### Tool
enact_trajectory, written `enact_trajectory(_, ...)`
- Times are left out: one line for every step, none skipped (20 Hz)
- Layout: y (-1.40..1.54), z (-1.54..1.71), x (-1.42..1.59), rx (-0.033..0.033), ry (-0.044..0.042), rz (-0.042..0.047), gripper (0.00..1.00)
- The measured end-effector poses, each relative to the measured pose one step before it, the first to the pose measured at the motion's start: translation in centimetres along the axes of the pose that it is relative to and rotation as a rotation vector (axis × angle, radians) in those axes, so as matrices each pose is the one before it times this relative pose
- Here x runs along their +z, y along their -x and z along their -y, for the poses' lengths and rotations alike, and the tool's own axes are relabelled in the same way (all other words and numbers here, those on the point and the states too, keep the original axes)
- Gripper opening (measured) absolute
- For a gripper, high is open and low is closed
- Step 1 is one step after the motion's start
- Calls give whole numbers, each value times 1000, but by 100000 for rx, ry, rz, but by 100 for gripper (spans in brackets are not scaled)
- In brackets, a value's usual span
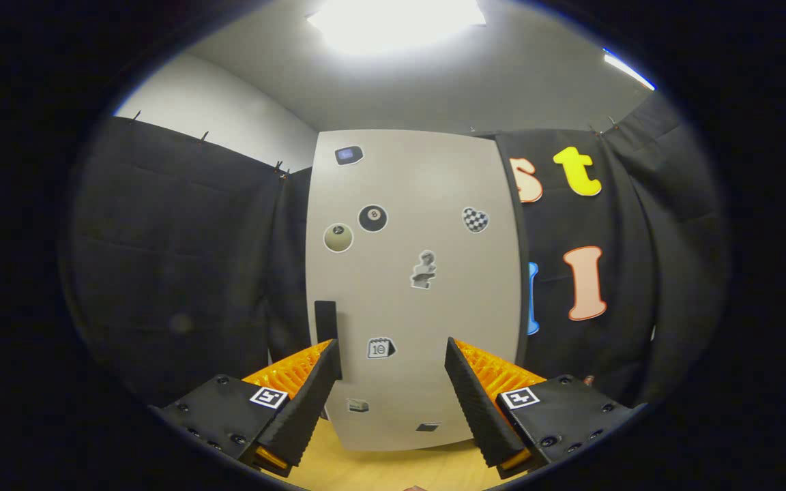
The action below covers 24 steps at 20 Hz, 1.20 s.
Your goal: Open the shoe cabinet door, grab the shoes and put them into the shoe cabinet, then close the shoe cabinet door.
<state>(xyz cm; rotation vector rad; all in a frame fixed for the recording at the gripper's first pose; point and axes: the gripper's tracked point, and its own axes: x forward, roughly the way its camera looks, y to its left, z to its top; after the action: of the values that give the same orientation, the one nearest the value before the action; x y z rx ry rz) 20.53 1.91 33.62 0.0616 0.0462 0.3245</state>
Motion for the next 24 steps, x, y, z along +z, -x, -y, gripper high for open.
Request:
enact_trajectory(1122, 1164, 191, -2808, 488, 256, 97)
enact_trajectory(1299, 1438, 74, -3598, 43, -75, 97)
enact_trajectory(994, 1342, 8, -3288, -138, -200, 97)
enact_trajectory(723, 1338, -65, -2776, -125, 140, 97)
enact_trajectory(807, 1470, -46, -3260, 2, -333, 97)
enact_trajectory(981, 1510, -165, -3266, -35, 190, 97)
enact_trajectory(731, 1037, 9, -3407, 252, 874, 97)
enact_trajectory(737, 1519, -234, -4266, 861, 466, 97)
enact_trajectory(447, 1574, -476, -3967, 695, -228, 97)
enact_trajectory(425, 1214, -486, -2829, 1, -838, 97)
enact_trajectory(353, 914, -576, -2347, -446, -941, 97)
enact_trajectory(361, 883, -634, -2030, -530, -1224, 97)
enact_trajectory(356, 886, -757, -2039, -395, -1090, 97)
enact_trajectory(201, 568, -540, -1546, -743, -764, 96)
enact_trajectory(211, 331, -598, -603, -991, -1077, 96)
enact_trajectory(239, 277, -617, -344, -606, -1027, 96)
enact_trajectory(181, 400, -567, -672, 5, -869, 96)
enact_trajectory(80, 364, -507, -955, 319, -586, 96)
enact_trajectory(152, 224, -134, -562, 80, -173, 96)
enact_trajectory(158, 160, -36, -143, 53, -35, 96)
enact_trajectory(120, 9, 79, -86, 150, 202, 96)
enact_trajectory(148, -99, 135, 552, 471, 453, 96)
enact_trajectory(68, -127, 129, 591, 482, 460, 96)
enact_trajectory(115, -153, 267, 575, 696, 735, 96)
